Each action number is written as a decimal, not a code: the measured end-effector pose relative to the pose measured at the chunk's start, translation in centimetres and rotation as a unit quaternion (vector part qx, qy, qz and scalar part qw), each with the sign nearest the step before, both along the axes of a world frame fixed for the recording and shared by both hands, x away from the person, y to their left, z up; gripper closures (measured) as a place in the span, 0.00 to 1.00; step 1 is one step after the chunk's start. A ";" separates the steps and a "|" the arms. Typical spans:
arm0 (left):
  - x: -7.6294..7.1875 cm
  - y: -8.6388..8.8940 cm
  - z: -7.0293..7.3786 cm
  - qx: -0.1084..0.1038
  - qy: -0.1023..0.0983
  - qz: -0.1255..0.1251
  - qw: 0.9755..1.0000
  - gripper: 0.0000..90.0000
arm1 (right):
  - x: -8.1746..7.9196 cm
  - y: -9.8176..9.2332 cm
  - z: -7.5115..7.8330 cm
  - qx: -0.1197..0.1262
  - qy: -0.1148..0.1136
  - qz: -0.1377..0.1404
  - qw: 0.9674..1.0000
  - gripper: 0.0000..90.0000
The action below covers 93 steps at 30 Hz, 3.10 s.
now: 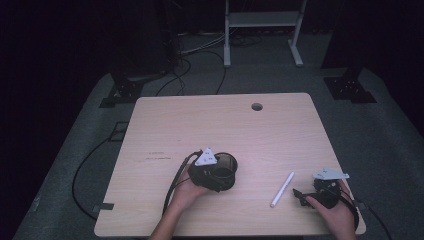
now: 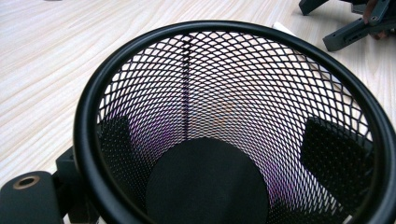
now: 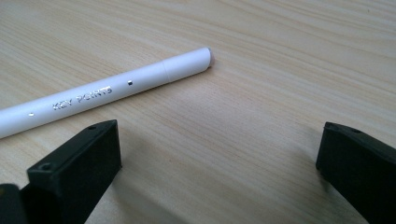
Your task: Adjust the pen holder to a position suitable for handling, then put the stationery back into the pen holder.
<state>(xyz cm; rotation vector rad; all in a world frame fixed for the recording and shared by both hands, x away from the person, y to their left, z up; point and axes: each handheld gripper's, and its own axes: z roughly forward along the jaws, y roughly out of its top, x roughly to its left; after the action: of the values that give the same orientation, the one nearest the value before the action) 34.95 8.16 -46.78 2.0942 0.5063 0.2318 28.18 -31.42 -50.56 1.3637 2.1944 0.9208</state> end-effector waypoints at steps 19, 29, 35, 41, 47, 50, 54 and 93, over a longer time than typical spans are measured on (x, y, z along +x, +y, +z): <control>0.2 -1.0 0.1 0.001 0.000 -0.006 1.000 0.09 | 0.0 0.0 0.0 0.000 0.000 0.000 1.000 0.00; -0.2 -0.2 0.4 0.000 -0.001 -0.002 1.000 0.07 | 0.0 0.0 0.0 0.000 0.000 0.000 1.000 0.00; -0.5 0.7 0.4 0.003 0.002 0.005 1.000 0.03 | 0.0 0.0 0.0 0.000 0.000 0.000 1.000 0.00; -1.0 1.7 0.5 0.007 0.003 0.010 1.000 0.02 | 0.0 0.0 0.0 0.000 0.000 0.000 1.000 0.00; -1.5 2.9 0.8 0.017 0.003 0.017 1.000 0.01 | 0.0 0.0 0.0 0.000 0.000 0.000 1.000 0.00; -1.7 3.4 0.9 0.019 0.001 0.020 1.000 0.01 | 0.0 0.0 0.0 0.000 0.000 0.000 1.000 0.00; -2.0 4.3 1.2 0.024 -0.001 0.024 0.999 0.01 | 0.0 0.0 0.0 0.000 0.000 0.000 1.000 0.00; -4.3 12.5 -1.9 0.044 0.035 0.104 0.993 0.01 | 0.0 0.0 0.0 0.000 0.000 0.000 1.000 0.00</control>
<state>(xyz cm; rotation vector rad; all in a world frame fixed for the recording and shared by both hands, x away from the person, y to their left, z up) 30.61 20.70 -48.72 2.1403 0.7717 0.3064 28.18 -31.42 -50.56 1.3631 2.1952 0.9203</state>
